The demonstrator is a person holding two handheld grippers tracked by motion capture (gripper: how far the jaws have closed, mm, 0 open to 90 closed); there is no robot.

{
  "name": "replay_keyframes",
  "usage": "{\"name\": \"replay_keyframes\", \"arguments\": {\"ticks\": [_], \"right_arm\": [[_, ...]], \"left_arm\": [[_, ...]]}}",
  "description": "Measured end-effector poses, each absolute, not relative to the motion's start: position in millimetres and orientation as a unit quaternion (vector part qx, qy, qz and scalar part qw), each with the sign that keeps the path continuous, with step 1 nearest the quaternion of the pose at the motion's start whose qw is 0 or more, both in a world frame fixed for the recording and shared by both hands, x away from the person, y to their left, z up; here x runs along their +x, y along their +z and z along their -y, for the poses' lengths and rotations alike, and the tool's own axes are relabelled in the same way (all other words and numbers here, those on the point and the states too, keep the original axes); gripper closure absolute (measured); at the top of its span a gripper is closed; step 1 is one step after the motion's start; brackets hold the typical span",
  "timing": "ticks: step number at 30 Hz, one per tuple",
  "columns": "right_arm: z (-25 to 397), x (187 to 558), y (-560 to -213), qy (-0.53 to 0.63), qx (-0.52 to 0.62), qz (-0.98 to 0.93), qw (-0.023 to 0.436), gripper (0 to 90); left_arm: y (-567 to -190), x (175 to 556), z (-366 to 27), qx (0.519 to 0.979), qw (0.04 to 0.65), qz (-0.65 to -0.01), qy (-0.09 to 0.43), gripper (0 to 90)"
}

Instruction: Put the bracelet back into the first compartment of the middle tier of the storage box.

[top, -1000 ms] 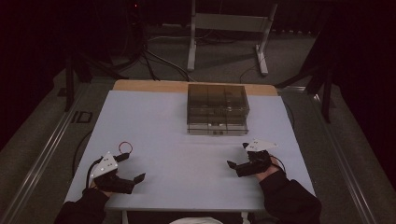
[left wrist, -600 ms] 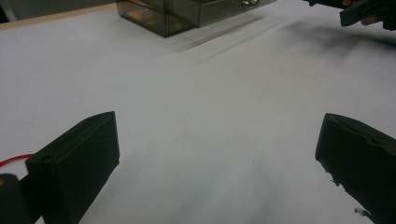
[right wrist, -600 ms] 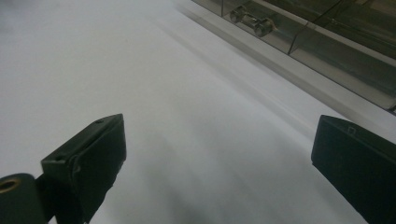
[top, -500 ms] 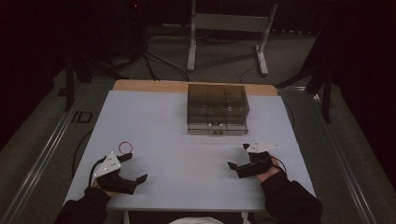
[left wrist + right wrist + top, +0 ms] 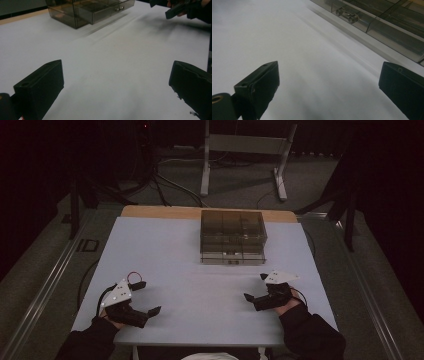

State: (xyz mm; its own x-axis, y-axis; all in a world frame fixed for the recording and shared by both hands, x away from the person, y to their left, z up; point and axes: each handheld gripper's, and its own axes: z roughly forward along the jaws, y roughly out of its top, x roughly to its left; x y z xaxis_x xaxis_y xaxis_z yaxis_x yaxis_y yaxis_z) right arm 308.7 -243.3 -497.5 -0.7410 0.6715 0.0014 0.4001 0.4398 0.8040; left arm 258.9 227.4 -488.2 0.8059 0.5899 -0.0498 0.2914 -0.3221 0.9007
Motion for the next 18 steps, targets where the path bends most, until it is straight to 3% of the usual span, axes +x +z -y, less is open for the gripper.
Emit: {"name": "replay_keyframes", "arguments": {"ticks": [18], "right_arm": [[245.0,306.3,-495.0,0.427,0.319,-0.830,0.166,3.6]], "left_arm": [[-450.2,271.9,-236.7,0.801,0.502,-0.276,0.173,1.2]]}}
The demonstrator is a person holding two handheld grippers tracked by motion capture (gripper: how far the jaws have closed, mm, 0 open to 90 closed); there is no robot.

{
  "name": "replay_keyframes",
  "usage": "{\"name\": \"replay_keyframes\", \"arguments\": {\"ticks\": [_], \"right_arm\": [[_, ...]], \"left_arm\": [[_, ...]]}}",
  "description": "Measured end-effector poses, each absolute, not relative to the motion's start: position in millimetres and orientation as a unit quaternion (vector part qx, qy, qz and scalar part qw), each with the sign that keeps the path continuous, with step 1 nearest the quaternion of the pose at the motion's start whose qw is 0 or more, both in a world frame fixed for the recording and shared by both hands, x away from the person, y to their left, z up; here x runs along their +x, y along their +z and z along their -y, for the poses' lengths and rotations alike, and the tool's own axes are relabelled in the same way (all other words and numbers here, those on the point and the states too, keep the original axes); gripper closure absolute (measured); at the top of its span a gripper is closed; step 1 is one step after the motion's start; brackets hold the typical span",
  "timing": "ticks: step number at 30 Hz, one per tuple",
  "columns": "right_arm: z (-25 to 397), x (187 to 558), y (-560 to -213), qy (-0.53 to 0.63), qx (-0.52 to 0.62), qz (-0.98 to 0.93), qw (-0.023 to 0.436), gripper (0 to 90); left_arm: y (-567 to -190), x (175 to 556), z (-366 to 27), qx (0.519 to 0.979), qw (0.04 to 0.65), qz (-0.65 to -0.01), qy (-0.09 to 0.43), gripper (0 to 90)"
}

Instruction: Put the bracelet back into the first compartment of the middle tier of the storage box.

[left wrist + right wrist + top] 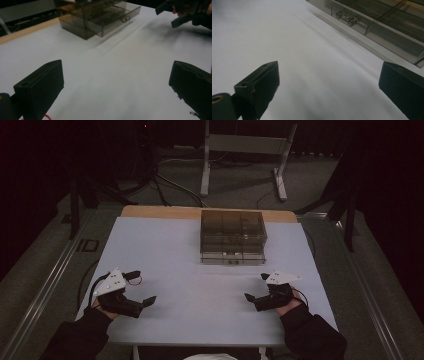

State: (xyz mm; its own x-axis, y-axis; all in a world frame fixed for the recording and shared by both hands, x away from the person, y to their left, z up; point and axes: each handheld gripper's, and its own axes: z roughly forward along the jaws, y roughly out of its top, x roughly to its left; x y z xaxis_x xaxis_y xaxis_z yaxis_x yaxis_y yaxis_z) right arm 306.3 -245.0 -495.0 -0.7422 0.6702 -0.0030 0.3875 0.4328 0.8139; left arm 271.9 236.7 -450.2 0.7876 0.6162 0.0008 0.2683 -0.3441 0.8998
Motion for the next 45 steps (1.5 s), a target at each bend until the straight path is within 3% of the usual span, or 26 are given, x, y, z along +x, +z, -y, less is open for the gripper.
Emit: {"name": "replay_keyframes", "arguments": {"ticks": [9,22,45], "right_arm": [[245.2,305.9,-494.2,0.428,0.317,-0.830,0.167,3.6],[245.4,305.8,-493.9,0.431,0.316,-0.829,0.164,3.6],[244.3,305.7,-494.1,0.431,0.316,-0.829,0.164,3.6]], "left_arm": [[-436.5,280.7,-239.4,0.793,0.496,-0.292,0.198,1.2],[-431.8,297.3,-262.5,0.753,0.471,-0.380,0.259,1.2],[-470.0,316.9,-276.6,0.745,0.401,-0.472,0.248,1.3]]}}
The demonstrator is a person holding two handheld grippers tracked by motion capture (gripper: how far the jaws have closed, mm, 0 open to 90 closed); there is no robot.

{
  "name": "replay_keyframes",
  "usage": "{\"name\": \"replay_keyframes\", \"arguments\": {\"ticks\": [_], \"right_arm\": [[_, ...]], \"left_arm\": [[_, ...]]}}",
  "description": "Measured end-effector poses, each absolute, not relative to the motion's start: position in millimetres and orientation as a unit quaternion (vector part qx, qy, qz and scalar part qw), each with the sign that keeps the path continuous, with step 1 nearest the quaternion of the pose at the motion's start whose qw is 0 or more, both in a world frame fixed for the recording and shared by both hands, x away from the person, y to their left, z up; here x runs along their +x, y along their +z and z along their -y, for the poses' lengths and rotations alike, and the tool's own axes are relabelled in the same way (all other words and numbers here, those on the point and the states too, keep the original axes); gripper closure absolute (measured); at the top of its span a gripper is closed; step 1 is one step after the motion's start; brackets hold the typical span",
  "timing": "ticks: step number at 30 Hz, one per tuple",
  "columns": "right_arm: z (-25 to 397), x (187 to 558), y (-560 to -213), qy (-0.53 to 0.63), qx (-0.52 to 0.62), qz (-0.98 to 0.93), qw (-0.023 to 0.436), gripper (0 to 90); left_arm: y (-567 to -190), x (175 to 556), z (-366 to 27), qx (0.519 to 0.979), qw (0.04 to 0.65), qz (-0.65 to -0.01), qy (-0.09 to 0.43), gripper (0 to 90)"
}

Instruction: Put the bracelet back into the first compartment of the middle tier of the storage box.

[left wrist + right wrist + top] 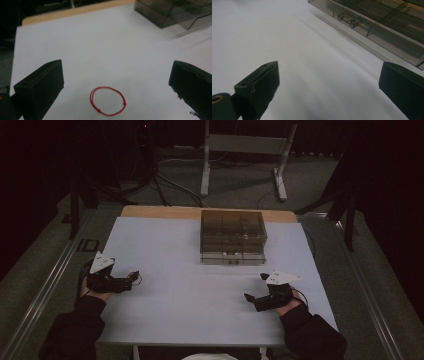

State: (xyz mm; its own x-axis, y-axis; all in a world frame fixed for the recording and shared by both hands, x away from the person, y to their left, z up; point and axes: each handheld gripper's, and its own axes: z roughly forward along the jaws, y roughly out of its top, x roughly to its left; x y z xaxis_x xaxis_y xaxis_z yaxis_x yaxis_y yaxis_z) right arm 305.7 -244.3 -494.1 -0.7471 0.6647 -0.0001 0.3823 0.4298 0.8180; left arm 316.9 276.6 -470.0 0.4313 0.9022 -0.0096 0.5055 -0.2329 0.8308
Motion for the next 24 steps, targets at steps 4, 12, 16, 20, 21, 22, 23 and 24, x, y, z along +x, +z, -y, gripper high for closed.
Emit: {"name": "replay_keyframes", "arguments": {"ticks": [4,12,16,20,21,22,23,24], "right_arm": [[245.0,305.7,-494.1,0.432,0.315,-0.829,0.163,3.6],[244.6,305.0,-493.9,0.430,0.314,-0.830,0.164,3.6],[244.7,304.9,-493.7,0.431,0.314,-0.830,0.164,3.7],[244.6,304.8,-493.7,0.431,0.313,-0.830,0.164,3.7],[244.6,304.7,-493.6,0.432,0.313,-0.830,0.164,3.7],[244.6,304.7,-493.5,0.431,0.313,-0.830,0.164,3.6],[244.7,304.7,-493.5,0.432,0.313,-0.830,0.164,3.6],[244.6,304.6,-493.5,0.432,0.313,-0.830,0.163,3.7]], "left_arm": [[-476.9,320.6,-280.2,0.739,0.397,-0.488,0.240,1.3],[-484.4,327.1,-284.6,0.734,0.379,-0.519,0.218,1.4],[-490.2,331.8,-285.2,0.738,0.361,-0.528,0.215,1.4],[-495.0,335.0,-285.3,0.740,0.347,-0.536,0.213,3.9],[-495.7,335.7,-285.1,0.740,0.341,-0.539,0.214,7.8],[-496.7,336.5,-284.5,0.741,0.336,-0.539,0.215,7.9],[-497.2,337.2,-284.1,0.746,0.330,-0.537,0.214,8.0],[-497.9,337.5,-283.4,0.748,0.324,-0.537,0.216,10.4]]}}
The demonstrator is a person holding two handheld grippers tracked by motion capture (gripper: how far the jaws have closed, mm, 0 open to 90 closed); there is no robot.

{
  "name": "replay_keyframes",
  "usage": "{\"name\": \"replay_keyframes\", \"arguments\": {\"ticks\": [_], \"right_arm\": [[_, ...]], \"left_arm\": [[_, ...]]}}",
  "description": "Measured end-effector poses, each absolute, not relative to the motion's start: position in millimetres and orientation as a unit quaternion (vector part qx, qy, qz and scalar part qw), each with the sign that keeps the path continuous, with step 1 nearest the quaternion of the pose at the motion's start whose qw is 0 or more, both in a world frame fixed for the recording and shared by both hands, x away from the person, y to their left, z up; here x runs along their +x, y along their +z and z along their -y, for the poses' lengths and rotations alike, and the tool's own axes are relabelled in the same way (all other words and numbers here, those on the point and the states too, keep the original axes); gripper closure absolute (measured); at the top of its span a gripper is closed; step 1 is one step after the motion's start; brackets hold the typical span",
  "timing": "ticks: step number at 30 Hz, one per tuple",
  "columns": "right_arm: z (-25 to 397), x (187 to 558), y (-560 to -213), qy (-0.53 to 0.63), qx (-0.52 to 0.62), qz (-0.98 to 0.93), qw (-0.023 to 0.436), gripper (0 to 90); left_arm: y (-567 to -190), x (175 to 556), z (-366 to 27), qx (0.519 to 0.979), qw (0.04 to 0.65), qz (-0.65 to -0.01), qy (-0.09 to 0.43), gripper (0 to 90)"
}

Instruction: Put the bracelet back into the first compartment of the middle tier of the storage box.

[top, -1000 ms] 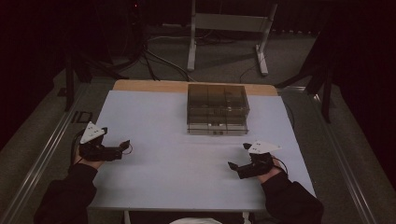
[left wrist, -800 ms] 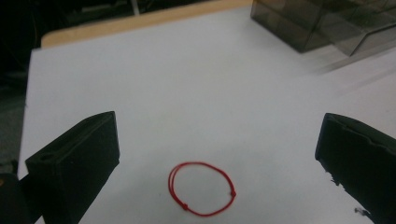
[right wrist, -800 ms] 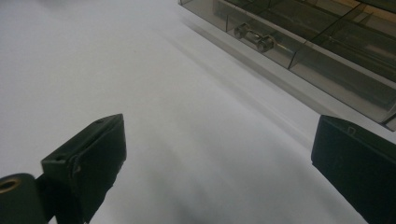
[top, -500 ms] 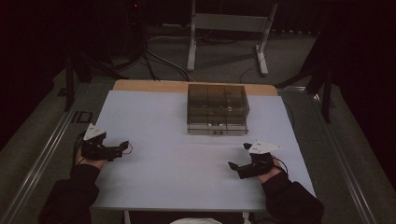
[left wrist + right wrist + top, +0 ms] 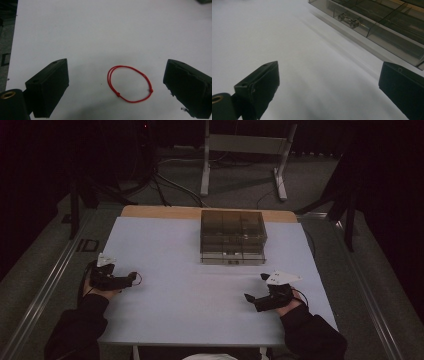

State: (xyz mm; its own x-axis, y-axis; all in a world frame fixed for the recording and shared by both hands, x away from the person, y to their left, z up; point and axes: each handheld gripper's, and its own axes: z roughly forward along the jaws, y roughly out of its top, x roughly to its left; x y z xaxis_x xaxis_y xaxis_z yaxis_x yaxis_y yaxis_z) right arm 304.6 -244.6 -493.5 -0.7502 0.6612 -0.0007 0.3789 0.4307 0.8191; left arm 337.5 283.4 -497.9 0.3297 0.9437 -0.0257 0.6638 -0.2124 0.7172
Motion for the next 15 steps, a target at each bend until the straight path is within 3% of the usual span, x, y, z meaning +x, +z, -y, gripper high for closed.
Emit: {"name": "replay_keyframes", "arguments": {"ticks": [1,6,15], "right_arm": [[244.5,304.6,-493.5,0.431,0.313,-0.830,0.164,3.7],[244.5,304.6,-493.7,0.431,0.312,-0.831,0.163,3.6],[244.3,304.5,-493.8,0.430,0.312,-0.831,0.163,3.7]], "left_arm": [[-498.8,337.9,-282.6,0.747,0.322,-0.539,0.220,15.3],[-503.3,340.7,-280.4,0.753,0.305,-0.542,0.213,21.1],[-509.2,344.5,-278.1,0.755,0.289,-0.554,0.198,53.3]]}}
